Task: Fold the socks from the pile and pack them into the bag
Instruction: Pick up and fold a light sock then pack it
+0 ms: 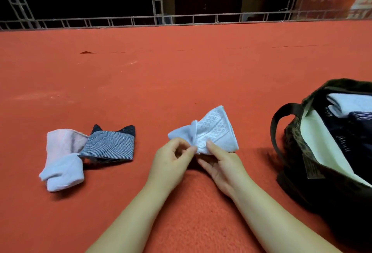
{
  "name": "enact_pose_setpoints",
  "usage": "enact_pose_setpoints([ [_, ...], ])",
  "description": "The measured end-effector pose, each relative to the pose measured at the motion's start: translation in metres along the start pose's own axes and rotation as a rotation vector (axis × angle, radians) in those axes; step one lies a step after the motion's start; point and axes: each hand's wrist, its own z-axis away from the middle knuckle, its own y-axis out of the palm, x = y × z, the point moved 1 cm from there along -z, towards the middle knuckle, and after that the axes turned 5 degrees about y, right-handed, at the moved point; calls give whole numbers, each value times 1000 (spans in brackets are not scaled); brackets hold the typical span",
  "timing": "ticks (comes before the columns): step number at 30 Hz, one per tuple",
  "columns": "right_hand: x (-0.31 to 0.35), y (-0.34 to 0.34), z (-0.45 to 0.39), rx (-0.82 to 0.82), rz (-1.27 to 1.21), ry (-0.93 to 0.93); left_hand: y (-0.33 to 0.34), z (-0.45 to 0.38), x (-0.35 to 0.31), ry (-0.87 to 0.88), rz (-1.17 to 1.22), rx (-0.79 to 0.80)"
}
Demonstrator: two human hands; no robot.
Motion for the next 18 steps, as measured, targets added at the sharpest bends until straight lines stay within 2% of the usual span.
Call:
enact_pose_setpoints([
  [4,-3,3,7,63,169,-76,1,-1,6,-106,52,-78],
  [8,-4,4,8,73,261,-131,0,-3,12,-276,236,-48],
  [10,-3,3,4,30,227,-120,3,-3,14,-349,417,-40],
  [13,0,1,-2,-48,101,-69,4,-8,15,-470,827,-105],
  [18,9,-4,-9,-134,-42,-37,-2,-14,15,-526,1009,-124],
])
